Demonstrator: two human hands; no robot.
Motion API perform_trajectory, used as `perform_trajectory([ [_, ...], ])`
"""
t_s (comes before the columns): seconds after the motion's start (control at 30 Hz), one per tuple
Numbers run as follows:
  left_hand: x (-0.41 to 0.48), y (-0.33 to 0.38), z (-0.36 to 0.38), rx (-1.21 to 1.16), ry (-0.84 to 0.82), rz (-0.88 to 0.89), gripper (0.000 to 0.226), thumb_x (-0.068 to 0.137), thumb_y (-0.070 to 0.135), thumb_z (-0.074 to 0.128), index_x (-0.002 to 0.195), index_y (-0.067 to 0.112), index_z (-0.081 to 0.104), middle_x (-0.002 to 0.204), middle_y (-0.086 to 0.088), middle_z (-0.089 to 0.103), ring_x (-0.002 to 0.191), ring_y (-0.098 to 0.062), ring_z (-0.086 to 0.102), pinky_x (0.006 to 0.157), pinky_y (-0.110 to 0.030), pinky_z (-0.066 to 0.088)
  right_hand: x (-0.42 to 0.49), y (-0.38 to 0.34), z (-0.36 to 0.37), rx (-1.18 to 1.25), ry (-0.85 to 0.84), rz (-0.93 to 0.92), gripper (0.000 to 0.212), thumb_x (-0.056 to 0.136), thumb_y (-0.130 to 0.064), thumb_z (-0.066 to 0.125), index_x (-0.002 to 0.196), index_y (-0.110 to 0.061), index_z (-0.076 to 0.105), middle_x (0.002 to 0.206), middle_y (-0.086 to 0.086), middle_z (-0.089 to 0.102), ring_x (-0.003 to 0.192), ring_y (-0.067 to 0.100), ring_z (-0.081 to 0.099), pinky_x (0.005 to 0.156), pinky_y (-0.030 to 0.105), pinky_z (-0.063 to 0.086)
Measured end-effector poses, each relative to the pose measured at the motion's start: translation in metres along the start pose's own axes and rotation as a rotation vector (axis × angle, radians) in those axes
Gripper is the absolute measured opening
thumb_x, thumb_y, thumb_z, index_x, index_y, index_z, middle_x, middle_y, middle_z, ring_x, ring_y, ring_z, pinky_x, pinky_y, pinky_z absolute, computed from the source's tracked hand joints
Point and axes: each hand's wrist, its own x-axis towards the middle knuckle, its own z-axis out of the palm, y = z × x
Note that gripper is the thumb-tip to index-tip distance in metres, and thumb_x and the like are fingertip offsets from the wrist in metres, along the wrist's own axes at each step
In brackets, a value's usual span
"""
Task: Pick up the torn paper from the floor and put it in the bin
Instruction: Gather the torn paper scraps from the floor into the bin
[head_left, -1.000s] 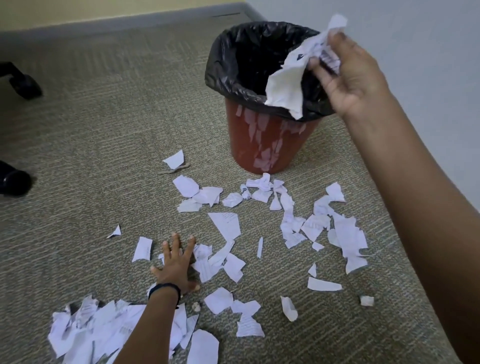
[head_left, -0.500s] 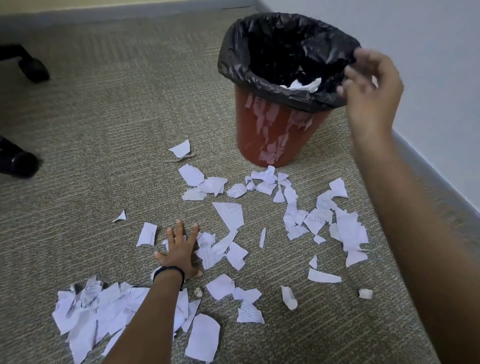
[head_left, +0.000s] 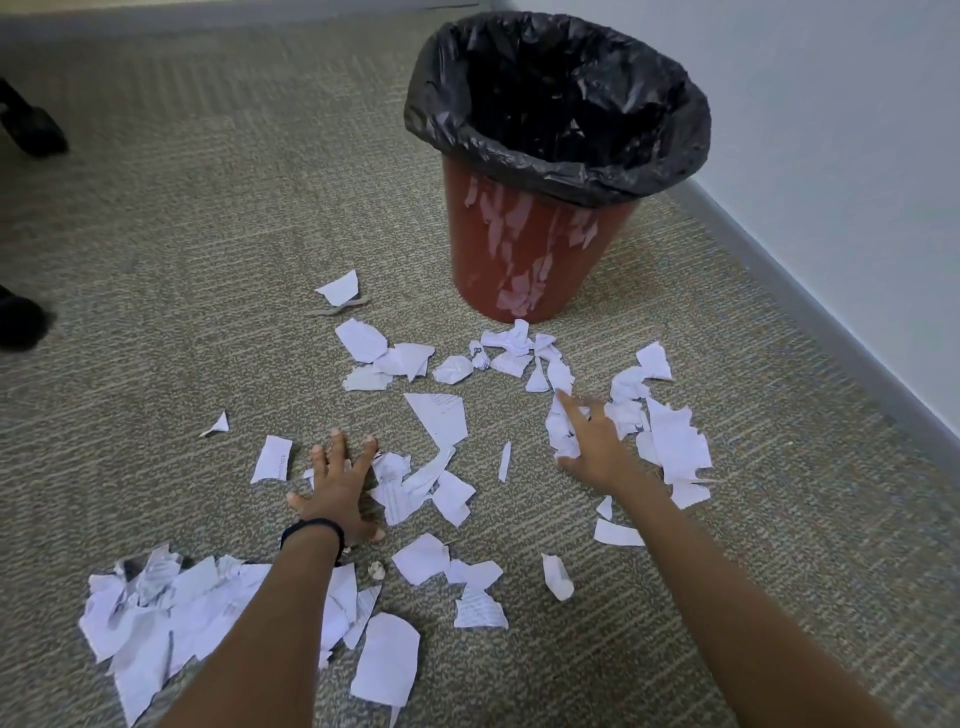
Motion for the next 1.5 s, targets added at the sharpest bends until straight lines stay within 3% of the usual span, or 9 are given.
perform_trajectory([
  [0.27,0.001,0.000,0.001,-0.016,0.020,-0.004,0.113,0.076,0.030,0.077,0.148,0.037,-0.010,0.153,-0.004,-0.031,0.144,-0.030,-0.020,0.108,-0.069,0.017,0.011,-0.009,-0.012,-0.202,-0.049,0.066,0.091,0.086,-0.014,0.066,0.149,-0.034,0.003,0.154,0.021,0.001,0.135,0.044,0.022,0.098,0.044,0.041],
  [0.43,0.003,-0.002,0.003,-0.027,0.025,0.000,0.112,0.076,0.025,0.077,0.148,0.037,-0.008,0.154,-0.003,-0.031,0.144,-0.030,-0.021,0.108,-0.069,0.016,0.020,-0.014,-0.011,-0.345,-0.034,0.033,0.076,0.087,0.007,0.052,0.145,-0.031,0.022,0.149,0.022,0.016,0.131,0.044,0.028,0.087,0.043,0.048],
  [0.77,0.004,0.000,-0.003,0.001,-0.040,0.009,0.111,0.077,0.034,0.075,0.148,0.036,-0.010,0.153,-0.003,-0.031,0.144,-0.031,-0.022,0.107,-0.069,0.019,0.015,-0.002,-0.002,-0.219,-0.030,-0.037,0.030,0.083,0.006,0.054,0.111,-0.006,0.060,0.119,0.020,0.050,0.103,0.034,0.059,0.075,0.030,0.044],
  [0.93,0.002,-0.001,0.001,-0.074,0.091,0.028,0.090,0.084,0.026,0.069,0.150,0.034,0.009,0.158,-0.003,-0.015,0.146,-0.031,-0.010,0.110,-0.062,0.024,-0.006,-0.019,-0.036,0.169,0.024,-0.098,0.009,0.082,-0.002,0.061,0.085,-0.005,0.069,0.101,0.017,0.066,0.096,0.029,0.060,0.072,0.026,0.038],
  [1.07,-0.003,-0.005,0.010,-0.109,0.299,0.118,0.057,0.087,0.012,0.063,0.140,0.018,0.042,0.154,-0.012,0.023,0.139,-0.033,0.026,0.110,-0.045,0.035,-0.031,-0.055,-0.102,0.470,0.214,-0.179,0.013,0.083,-0.011,0.067,0.096,-0.011,0.067,0.102,0.001,0.067,0.096,0.019,0.061,0.088,0.034,0.049],
  [1.17,-0.006,-0.010,0.010,-0.217,0.360,0.139,0.041,0.086,-0.002,0.056,0.125,0.010,0.059,0.133,-0.013,0.047,0.122,-0.033,0.048,0.099,-0.038,0.041,-0.054,-0.096,-0.159,0.517,0.516,-0.355,0.009,0.086,-0.009,0.061,0.088,-0.018,0.062,0.089,-0.017,0.058,0.082,-0.004,0.055,0.075,0.006,0.044],
  [1.23,-0.008,-0.013,0.006,-0.238,0.386,0.139,0.034,0.085,-0.007,0.051,0.112,0.008,0.066,0.117,-0.014,0.055,0.108,-0.035,0.056,0.088,-0.039,0.046,-0.056,-0.118,-0.193,0.479,0.705,-0.468,0.008,0.086,-0.011,0.059,0.089,-0.018,0.061,0.087,-0.015,0.056,0.077,-0.005,0.051,0.070,0.004,0.041],
  [1.33,-0.010,-0.020,0.001,-0.206,0.385,0.147,0.032,0.082,-0.011,0.047,0.099,0.006,0.069,0.108,-0.016,0.060,0.102,-0.034,0.059,0.084,-0.039,0.049,-0.031,-0.133,-0.231,0.407,0.870,-0.553,0.010,0.085,-0.015,0.059,0.093,-0.017,0.064,0.095,-0.005,0.060,0.085,-0.003,0.054,0.077,0.009,0.041],
  [1.5,-0.020,-0.024,-0.005,-0.171,0.401,0.109,0.020,0.091,0.006,0.053,0.101,0.013,0.068,0.105,-0.009,0.068,0.097,-0.028,0.062,0.077,-0.035,0.050,0.006,-0.126,-0.243,0.109,0.598,-0.388,0.052,0.089,-0.012,0.058,0.138,-0.017,0.042,0.151,0.003,0.033,0.138,0.016,0.032,0.109,0.022,0.028],
])
